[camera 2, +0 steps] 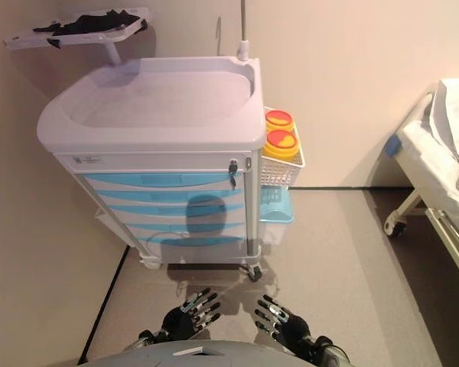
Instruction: Open the drawer and pick up the medicine
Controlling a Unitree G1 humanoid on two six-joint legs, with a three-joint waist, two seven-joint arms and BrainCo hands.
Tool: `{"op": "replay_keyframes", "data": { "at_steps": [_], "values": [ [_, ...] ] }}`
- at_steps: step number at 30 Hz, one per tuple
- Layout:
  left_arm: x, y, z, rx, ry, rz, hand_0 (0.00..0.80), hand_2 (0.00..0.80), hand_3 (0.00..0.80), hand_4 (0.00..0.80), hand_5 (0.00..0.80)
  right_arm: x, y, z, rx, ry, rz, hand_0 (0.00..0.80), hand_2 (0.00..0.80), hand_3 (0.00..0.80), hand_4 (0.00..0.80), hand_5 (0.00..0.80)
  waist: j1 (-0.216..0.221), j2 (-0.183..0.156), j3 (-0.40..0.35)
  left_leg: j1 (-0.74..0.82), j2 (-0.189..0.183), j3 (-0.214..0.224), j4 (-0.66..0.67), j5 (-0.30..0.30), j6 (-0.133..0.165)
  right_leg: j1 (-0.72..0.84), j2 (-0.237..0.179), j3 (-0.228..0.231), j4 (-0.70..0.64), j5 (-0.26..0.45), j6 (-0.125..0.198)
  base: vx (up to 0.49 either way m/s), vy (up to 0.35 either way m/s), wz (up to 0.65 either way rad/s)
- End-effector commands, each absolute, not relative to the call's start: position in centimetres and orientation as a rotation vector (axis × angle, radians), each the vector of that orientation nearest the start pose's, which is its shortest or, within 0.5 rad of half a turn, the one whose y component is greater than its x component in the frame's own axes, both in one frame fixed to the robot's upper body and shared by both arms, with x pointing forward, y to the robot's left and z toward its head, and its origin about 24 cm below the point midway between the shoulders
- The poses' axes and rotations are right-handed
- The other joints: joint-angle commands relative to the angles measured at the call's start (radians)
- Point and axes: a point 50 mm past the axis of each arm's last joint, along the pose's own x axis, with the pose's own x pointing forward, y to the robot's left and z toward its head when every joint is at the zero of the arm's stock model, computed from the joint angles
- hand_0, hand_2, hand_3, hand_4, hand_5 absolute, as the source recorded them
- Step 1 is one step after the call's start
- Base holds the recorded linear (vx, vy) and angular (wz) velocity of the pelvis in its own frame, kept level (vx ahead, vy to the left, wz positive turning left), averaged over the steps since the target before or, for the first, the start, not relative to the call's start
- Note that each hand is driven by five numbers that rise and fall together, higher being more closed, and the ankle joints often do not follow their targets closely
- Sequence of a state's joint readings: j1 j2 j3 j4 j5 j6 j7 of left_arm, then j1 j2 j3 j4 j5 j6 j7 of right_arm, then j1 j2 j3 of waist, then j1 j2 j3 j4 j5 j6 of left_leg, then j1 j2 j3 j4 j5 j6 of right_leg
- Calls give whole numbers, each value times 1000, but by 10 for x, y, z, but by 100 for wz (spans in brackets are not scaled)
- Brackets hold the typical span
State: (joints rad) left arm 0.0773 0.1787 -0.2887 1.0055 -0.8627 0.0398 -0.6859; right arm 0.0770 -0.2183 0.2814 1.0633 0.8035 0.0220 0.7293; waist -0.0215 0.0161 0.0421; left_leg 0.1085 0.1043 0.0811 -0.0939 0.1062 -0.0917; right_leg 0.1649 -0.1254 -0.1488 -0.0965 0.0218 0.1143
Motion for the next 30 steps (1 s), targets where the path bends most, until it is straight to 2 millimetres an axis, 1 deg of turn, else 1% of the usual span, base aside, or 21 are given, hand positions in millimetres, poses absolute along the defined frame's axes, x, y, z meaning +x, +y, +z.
{"op": "replay_keyframes", "data": {
  "at_steps": [1, 3, 5, 9, 11, 14, 16, 18, 20, 26, 30],
  "values": [
    [135, 145, -136, -803, 836, -378, 0, 0, 0, 0, 0, 118, -155, -142, 797, 881, 376, 0, 0, 0, 0, 0, 25, -31, 50, 36, -55, -24, 7, -99, 54, -29, -7, -15, 30, 29, -12, 0, 0, 0],
    [136, 142, -134, -842, 818, -414, 0, 0, 0, 0, 0, 119, -155, -142, 792, 881, 380, 0, 0, 0, 0, 0, 25, -31, 50, 35, -55, -23, 7, -100, 53, -29, -8, -15, 29, 29, -12, 0, 0, 0],
    [139, 141, -132, -832, 803, -428, 0, 0, 0, 0, 0, 120, -155, -142, 791, 880, 381, 0, 0, 0, 0, 0, 26, -31, 51, 33, -55, -25, 7, -99, 52, -30, -7, -14, 28, 31, -12, 0, 0, 0],
    [152, 150, -126, -753, 722, -394, 0, 0, 0, 0, 0, 122, -159, -141, 786, 878, 376, 0, 0, 0, 0, 0, 27, -28, 55, 32, -53, -25, 7, -97, 51, -32, -7, -15, 28, 33, -11, 0, 0, 0],
    [155, 151, -124, -754, 691, -378, 0, 0, 0, 0, 0, 123, -160, -140, 788, 868, 366, 0, 0, 0, 0, 0, 30, -27, 57, 30, -53, -26, 7, -95, 50, -32, -7, -16, 29, 32, -11, 0, 0, 0],
    [158, 150, -121, -777, 648, -364, 0, 0, 0, 0, 0, 124, -160, -140, 798, 855, 352, 0, 0, 0, 0, 0, 34, -28, 60, 28, -54, -29, 7, -94, 51, -32, -8, -19, 29, 34, -12, 0, 0, 0],
    [160, 154, -119, -740, 600, -322, 0, 0, 0, 0, 0, 124, -159, -140, 805, 851, 341, 0, 0, 0, 0, 0, 36, -29, 60, 28, -54, -30, 7, -93, 51, -32, -8, -21, 29, 34, -13, 0, 0, 0],
    [162, 154, -118, -750, 573, -304, 0, 0, 0, 0, 0, 125, -158, -140, 810, 847, 340, 0, 0, 0, 0, 0, 37, -30, 62, 28, -55, -31, 7, -93, 51, -32, -8, -22, 29, 33, -14, 0, 0, 0],
    [162, 153, -117, -760, 569, -312, 0, 0, 0, 0, 0, 124, -157, -140, 814, 841, 340, 0, 0, 0, 0, 0, 39, -32, 64, 27, -56, -33, 7, -93, 52, -31, -8, -25, 28, 33, -14, 0, 0, 0],
    [149, 146, -124, -924, 629, -306, 0, 0, 0, 0, 0, 121, -157, -141, 825, 842, 333, 0, 0, 0, 0, 0, 41, -36, 63, 28, -56, -31, 7, -96, 53, -29, -10, -28, 29, 32, -14, 26, -4, 2],
    [138, 144, -131, -1081, 689, -252, 0, 0, 0, 0, 0, 117, -160, -143, 824, 851, 332, 0, 0, 0, 0, 0, 37, -38, 67, 31, -55, -26, 7, -98, 55, -30, -10, -27, 33, 31, -15, 54, 10, 1]
  ]
}}
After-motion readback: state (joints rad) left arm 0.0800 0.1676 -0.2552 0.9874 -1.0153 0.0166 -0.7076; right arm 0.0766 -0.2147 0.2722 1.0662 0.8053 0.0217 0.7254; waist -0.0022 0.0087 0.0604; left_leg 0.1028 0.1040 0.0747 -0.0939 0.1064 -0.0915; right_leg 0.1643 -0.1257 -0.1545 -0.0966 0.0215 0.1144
